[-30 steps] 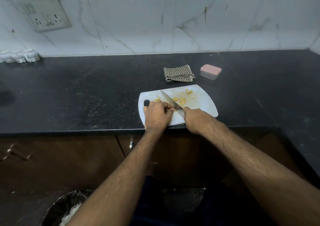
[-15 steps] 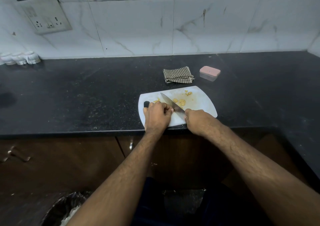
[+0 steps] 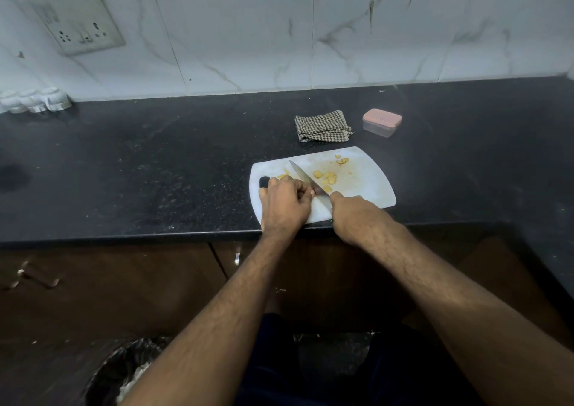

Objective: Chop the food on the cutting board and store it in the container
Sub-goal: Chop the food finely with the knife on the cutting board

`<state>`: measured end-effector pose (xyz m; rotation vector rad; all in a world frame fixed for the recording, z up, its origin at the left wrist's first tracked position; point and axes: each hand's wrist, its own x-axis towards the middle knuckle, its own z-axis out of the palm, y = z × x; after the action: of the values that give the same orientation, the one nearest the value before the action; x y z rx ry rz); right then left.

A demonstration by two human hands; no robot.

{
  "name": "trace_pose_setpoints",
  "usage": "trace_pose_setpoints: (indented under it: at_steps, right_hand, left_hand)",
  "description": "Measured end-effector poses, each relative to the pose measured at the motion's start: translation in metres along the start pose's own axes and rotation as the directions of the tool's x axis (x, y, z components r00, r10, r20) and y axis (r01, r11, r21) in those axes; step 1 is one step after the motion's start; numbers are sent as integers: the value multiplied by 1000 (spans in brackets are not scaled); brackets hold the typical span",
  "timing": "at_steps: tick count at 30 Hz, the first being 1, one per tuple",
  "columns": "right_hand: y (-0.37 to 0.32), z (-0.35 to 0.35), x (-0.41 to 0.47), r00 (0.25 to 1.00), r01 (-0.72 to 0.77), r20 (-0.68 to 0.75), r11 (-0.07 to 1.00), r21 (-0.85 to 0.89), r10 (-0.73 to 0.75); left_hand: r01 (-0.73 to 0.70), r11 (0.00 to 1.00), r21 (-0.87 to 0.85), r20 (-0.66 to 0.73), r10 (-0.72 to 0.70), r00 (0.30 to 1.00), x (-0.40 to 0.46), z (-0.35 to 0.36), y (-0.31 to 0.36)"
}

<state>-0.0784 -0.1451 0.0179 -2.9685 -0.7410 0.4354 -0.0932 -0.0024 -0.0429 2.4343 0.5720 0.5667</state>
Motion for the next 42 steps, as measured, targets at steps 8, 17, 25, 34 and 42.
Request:
trace_pose_setpoints:
  at_steps: [8,17,25,34,42]
  right_hand:
    - [18,-9,10,999,39,-12,988,152,-37]
    - [40,-27,27,1000,25,-18,934,356,-20]
    - [61,0,51,977,86,55,619,781,-205]
    - [65,5,61,973,95,43,564,820,-227]
    - [65,6,62,985,47,52,547,836,-164]
  left_hand:
    - [-15,999,33,6,15,1000,-2,-2,3]
    - [-62,992,106,-8,64,998,-4,0,6]
    - [-77,982,170,66,66,996,-3,-1,4]
    - [25,994,105,-76,-17,997,-2,4,3]
    - [52,974,-220,-41,-62,997,3,-6,2]
